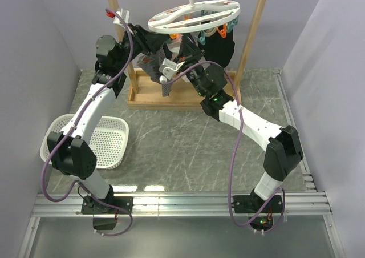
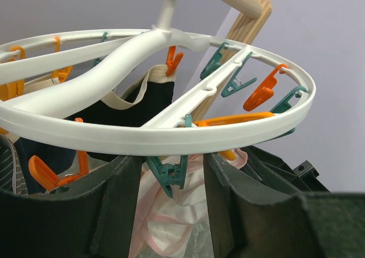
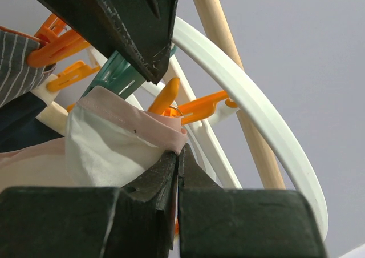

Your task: Clip the underwear to the hanger

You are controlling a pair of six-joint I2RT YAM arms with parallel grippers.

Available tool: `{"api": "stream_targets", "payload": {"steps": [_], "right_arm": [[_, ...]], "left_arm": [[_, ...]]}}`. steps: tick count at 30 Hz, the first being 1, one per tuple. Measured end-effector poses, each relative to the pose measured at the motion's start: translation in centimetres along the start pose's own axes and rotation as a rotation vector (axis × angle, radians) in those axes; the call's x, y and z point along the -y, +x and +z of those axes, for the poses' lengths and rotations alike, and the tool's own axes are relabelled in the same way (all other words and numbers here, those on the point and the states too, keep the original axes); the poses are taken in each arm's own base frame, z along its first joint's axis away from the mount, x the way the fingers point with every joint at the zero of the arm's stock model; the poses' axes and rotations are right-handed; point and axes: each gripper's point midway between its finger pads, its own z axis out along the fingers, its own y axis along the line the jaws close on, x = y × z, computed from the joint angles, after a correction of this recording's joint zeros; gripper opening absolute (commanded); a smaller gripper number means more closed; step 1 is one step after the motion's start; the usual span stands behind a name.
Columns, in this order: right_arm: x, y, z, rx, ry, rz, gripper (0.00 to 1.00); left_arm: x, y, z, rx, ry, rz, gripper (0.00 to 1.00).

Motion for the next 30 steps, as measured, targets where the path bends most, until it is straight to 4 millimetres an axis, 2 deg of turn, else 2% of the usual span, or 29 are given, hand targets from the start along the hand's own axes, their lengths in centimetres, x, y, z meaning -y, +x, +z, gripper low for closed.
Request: {"api": "stream_targets", "payload": {"steps": [6,16,19,27,30], "right_arm": [[0.1,0.0,0.0,0.0,0.0,0.0,0.0],[1.3,-0.3,0.4,0.008,0.024,0.002,0.0],[1.3,-0.3,0.4,0.008,0.021,0.002,0.0],[1.0,-0.4,0.4,0.012,0.014,0.001,0.0],[0.7,-0.4,0.5,0.014,0.009,0.003,0.0]], "left_arm": [[0.3,-0.1,-0.1,0.0,0.015,-0.01,0.56],[0.6,-0.7,-0.2,0.013,0.036,-0.021,0.64],[0.7,-0.9,-0.3,0.017,0.044,-0.023,0.69],[0.6,-1.6,-0.5,0.029,0.049,-0.035,0.98],[0.7,-1.9,-0.9,0.037,0.052,-0.042,0.99]]}}
